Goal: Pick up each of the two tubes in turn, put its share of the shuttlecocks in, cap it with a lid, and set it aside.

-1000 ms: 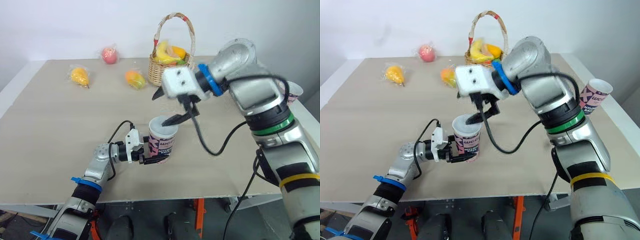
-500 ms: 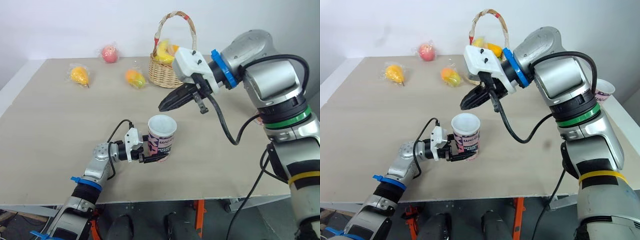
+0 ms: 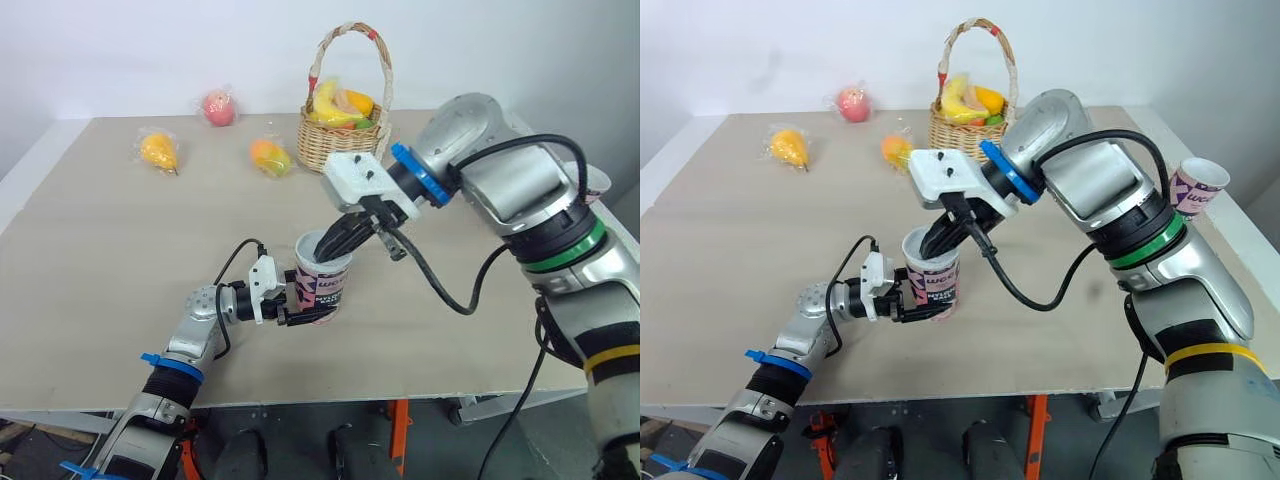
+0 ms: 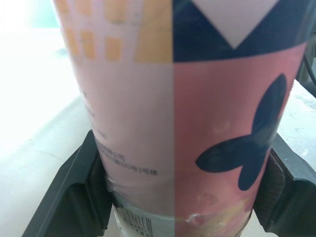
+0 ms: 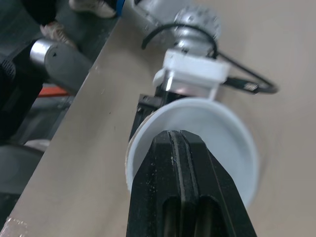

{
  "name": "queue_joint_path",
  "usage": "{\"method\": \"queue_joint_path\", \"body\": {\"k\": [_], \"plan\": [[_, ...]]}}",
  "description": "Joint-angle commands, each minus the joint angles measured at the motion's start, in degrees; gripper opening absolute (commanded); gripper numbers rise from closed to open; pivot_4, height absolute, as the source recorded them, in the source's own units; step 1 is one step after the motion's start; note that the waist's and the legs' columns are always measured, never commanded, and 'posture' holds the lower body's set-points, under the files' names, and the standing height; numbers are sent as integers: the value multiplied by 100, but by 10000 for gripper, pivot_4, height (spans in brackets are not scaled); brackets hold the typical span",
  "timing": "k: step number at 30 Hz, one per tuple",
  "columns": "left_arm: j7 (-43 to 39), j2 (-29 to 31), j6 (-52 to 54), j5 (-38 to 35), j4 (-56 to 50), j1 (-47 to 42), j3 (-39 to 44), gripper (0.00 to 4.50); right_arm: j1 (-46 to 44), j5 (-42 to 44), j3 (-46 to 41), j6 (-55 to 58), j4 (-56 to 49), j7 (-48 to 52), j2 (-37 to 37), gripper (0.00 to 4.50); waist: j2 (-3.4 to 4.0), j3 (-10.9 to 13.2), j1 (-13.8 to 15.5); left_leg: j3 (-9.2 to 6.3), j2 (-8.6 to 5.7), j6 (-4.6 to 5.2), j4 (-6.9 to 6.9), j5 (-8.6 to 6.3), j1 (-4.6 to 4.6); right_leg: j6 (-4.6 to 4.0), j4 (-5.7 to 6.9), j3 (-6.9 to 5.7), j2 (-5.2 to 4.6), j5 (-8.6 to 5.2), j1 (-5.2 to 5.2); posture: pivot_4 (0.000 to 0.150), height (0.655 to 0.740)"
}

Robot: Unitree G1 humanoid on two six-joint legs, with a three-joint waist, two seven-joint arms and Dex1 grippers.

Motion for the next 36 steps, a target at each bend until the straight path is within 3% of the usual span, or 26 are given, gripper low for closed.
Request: {"method": "queue_joint_path", "body": {"k": [1, 4, 10, 13, 17, 20, 23, 27, 35, 36], "plan": [[75, 125, 87, 85, 65, 112, 78, 32996, 188, -648, 430, -493, -38, 219, -81, 166, -1, -1, 0, 0, 0, 0, 0, 0, 1, 2, 0, -1, 0, -2, 1, 1500, 7400], [81, 140, 119, 75, 23, 144, 81, 32996, 313, -1476, 737, -959, 291, -23, 122, 166, 2, -13, -8, 2, 1, 0, 0, 0, 14, 0, 0, 0, 1, -1, 9, 1500, 7400], [127, 144, 165, 55, -40, 171, 74, 32996, 614, -2135, 746, -1652, 431, 128, 166, 166, -46, -85, -25, 1, 12, -6, -6, -4, 99, -37, -1, -7, 5, -17, 75, 1500, 7400], [156, 137, 172, 55, -68, 188, 65, 32996, 623, -1818, 415, -1524, 411, 228, 267, 166, -61, -100, -31, 3, 19, -22, -11, -14, 148, -52, -11, -13, 0, -31, 93, 1500, 7400], [152, 130, 161, 51, -74, 212, 50, 32996, 113, -576, -770, -667, 781, 238, 477, 166, -60, -95, -29, 13, 31, -25, -14, -16, 125, -60, -11, -16, -1, -27, 95, 1500, 7400], [137, 118, 156, 38, -77, 219, 40, 32996, -65, -164, -1186, -231, 942, 238, 283, 9572, -45, -83, -3, 12, 29, -24, -17, -16, 92, -61, -10, -18, -1, -23, 67, 1500, 7400], [114, 93, 173, 17, -63, 192, 53, 32996, 135, 230, -1770, 229, 716, 192, -198, 24807, -45, -83, 27, 2, 23, -21, -20, -20, 21, -62, -7, -22, 1, -1, 7, 1500, 7400], [73, 84, 232, -22, -74, 185, 60, 32996, 727, 716, -2487, 750, 74, 30, -766, 44408, -45, -83, 64, -14, 6, -11, -17, -52, 2, -50, -11, -19, -1, -37, 6, 1500, 7400], [-44, 97, 405, -126, -23, 7, 78, 32996, 2884, 1345, -3585, 1811, -1754, -1149, -1378, 44774, -39, -80, 39, -14, -6, 19, -4, -78, -2, -33, -10, -8, -4, -52, 11, 1500, 7400], [-66, 101, 436, -141, -3, -17, 86, 39039, 3170, 1354, -3634, 1854, -1948, -1352, -1337, 45000, -38, -79, 29, -10, -7, 19, -3, -78, -2, -22, -10, -4, -5, -57, 10, 1500, 7400]]}}
